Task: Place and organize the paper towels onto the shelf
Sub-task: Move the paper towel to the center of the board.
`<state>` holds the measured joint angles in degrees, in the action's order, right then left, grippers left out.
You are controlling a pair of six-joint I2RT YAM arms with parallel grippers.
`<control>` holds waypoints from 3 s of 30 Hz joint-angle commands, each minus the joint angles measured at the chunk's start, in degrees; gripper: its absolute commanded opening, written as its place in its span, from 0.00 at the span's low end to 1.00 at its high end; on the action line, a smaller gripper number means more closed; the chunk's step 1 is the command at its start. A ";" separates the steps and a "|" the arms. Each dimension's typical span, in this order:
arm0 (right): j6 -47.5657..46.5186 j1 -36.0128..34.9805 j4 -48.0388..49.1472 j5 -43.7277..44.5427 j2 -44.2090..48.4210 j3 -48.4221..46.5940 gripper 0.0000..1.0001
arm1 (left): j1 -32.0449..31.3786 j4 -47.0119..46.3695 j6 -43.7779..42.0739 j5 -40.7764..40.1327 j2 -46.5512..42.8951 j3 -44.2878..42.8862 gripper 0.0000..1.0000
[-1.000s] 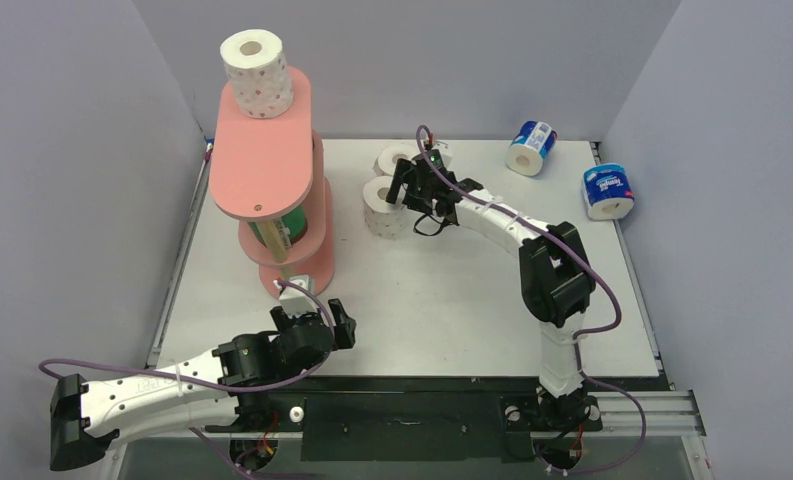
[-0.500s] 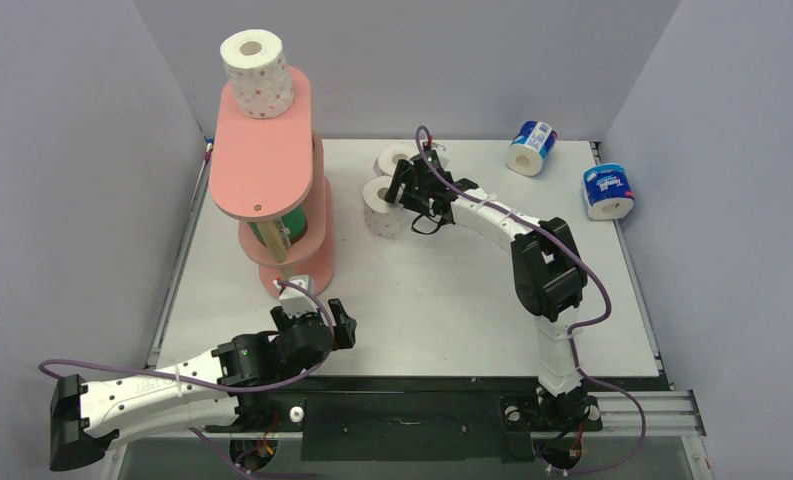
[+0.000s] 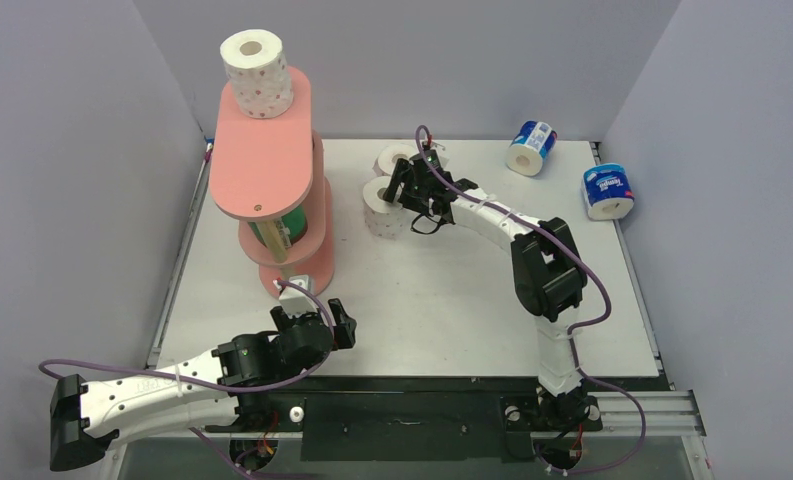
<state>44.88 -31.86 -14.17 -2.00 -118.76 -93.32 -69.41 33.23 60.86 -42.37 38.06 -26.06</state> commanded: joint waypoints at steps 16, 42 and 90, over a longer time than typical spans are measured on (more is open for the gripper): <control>2.96 2.00 3.08 0.17 -0.71 0.09 0.62 | -0.29 -0.02 0.68 -1.99 0.29 -2.06 0.97; -1.01 1.45 1.05 0.10 5.11 4.34 0.26 | -0.29 -0.75 0.08 -1.69 1.17 -2.82 0.97; -1.21 -7.42 -18.72 20.69 56.22 41.74 0.91 | -0.29 -6.26 -9.04 -2.12 9.94 -9.92 0.97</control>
<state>39.42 -39.09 -28.53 12.60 -65.23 -47.20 -69.45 29.95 54.61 -43.20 46.22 -32.08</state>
